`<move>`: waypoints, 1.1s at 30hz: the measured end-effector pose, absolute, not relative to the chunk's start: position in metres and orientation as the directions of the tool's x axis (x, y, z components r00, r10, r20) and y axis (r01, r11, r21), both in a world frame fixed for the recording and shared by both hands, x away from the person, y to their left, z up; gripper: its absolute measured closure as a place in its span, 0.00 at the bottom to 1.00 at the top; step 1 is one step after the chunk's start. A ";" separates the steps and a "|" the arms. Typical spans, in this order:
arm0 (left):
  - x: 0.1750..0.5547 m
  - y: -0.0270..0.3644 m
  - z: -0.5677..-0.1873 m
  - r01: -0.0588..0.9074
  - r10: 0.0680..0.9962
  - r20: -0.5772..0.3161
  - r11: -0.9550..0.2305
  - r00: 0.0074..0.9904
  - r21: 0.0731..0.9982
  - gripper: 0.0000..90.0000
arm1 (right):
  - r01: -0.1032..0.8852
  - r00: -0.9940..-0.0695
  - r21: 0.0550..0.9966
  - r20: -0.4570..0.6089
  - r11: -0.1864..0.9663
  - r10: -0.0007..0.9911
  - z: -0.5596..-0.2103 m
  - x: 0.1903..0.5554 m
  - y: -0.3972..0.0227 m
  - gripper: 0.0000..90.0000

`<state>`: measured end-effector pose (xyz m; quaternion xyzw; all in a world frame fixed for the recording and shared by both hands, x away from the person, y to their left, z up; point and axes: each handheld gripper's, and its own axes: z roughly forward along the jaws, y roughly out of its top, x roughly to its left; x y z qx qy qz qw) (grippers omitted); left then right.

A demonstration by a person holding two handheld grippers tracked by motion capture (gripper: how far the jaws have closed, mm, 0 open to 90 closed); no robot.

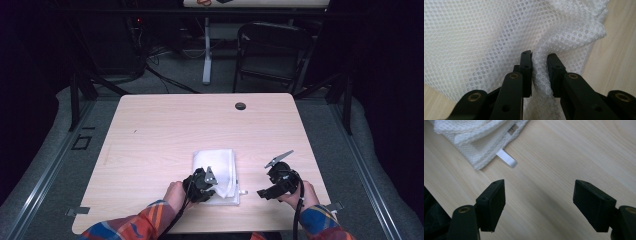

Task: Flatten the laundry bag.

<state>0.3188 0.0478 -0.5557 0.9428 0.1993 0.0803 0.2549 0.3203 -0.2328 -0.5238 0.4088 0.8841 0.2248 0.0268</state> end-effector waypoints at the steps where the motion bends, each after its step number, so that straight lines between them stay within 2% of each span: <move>1: 0.320 0.049 -0.556 0.340 0.423 0.044 -0.781 0.905 0.524 0.90 | 0.700 -0.676 0.420 0.128 0.578 0.726 -0.523 0.320 -0.230 0.36; 4: 0.320 0.051 -0.555 0.339 0.429 0.047 -0.772 0.902 0.537 0.92 | 0.675 -0.701 0.421 0.109 0.606 0.705 -0.521 0.319 -0.219 0.48; 10: 0.321 0.055 -0.552 0.342 0.447 0.055 -0.752 0.893 0.563 0.92 | 0.631 -0.741 0.435 0.095 0.642 0.664 -0.523 0.320 -0.193 0.82; 11: 0.321 0.055 -0.552 0.342 0.447 0.055 -0.752 0.893 0.563 0.92 | 0.631 -0.741 0.435 0.095 0.642 0.664 -0.523 0.320 -0.193 0.82; 14: 0.321 0.056 -0.550 0.341 0.444 0.047 -0.747 0.895 0.571 0.92 | 0.590 -0.780 0.432 0.083 0.683 0.621 -0.526 0.321 -0.173 0.93; 19: 0.321 0.056 -0.549 0.335 0.444 0.054 -0.746 0.894 0.576 0.92 | 0.552 -0.806 0.451 0.073 0.702 0.587 -0.532 0.324 -0.153 1.00; 33: 0.322 0.059 -0.547 0.353 0.467 0.039 -0.718 0.883 0.599 0.92 | 0.551 -0.813 0.440 0.091 0.709 0.575 -0.553 0.329 -0.139 1.00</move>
